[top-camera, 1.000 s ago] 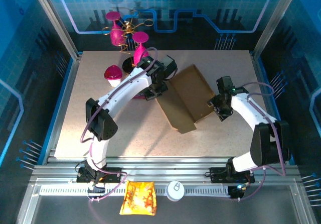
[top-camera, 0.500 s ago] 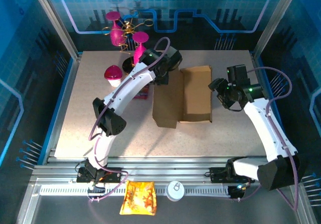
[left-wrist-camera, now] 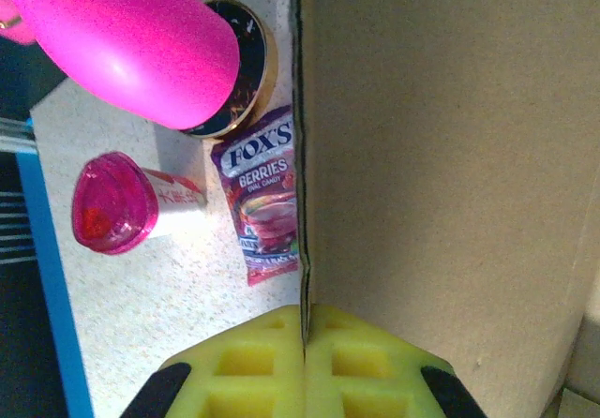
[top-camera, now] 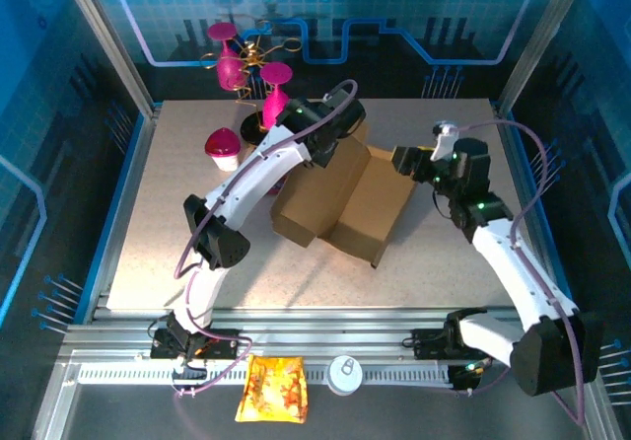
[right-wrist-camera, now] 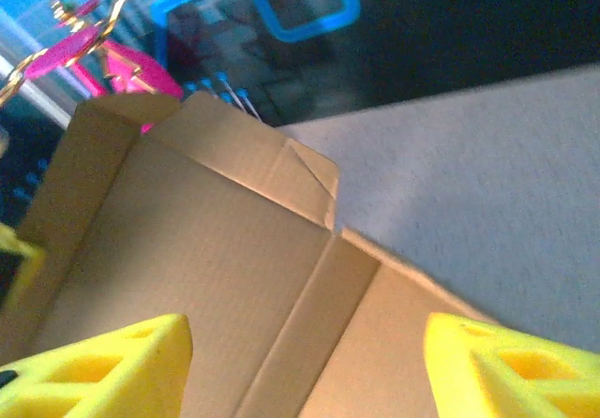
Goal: Fold the paper box
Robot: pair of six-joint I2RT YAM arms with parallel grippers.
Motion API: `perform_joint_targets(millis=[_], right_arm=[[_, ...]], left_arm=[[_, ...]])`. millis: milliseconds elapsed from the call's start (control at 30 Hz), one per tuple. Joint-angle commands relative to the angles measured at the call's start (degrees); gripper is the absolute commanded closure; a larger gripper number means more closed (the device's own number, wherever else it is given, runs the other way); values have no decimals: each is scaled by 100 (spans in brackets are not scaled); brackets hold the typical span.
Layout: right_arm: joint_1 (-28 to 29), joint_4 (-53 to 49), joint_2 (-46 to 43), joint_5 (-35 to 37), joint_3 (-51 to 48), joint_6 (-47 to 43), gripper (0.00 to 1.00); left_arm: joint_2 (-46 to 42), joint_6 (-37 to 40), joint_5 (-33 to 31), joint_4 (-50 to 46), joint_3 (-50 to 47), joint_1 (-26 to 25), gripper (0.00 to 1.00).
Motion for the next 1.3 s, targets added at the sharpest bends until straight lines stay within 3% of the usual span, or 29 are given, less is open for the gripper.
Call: perform_joint_targets(millis=[0, 67, 267, 367, 500, 700, 1000, 1100, 1267], right_arm=[[-346, 2435, 420, -914, -466, -1663, 30], [-585, 2359, 757, -1512, -265, -2059, 30], [-646, 1697, 1437, -2315, 578, -3239, 27], [-476, 995, 1666, -2411, 938, -4031, 26], [-451, 613, 2069, -2614, 1287, -4380, 27], [-374, 293, 2528, -2639, 1617, -4612, 30], [-253, 112, 2674, -1937, 1694, -4986, 30], [-398, 708, 2523, -1469, 1498, -4643, 29], [-736, 1565, 2218, -1763, 1161, -4395, 25]], left_arm=[[-154, 563, -263, 81, 36, -99, 100], [-168, 795, -251, 181, 32, -171, 100], [-595, 1810, -314, 1142, -861, -308, 100], [-846, 2204, -311, 1552, -1270, -312, 100], [-1052, 2705, -298, 1905, -1527, -330, 100], [-1173, 3449, -207, 2430, -1719, -402, 100], [-1117, 3992, -33, 2621, -1753, -414, 100], [-1118, 4117, 10, 2674, -1769, -412, 100], [-1185, 4176, 71, 2723, -1878, -417, 100]])
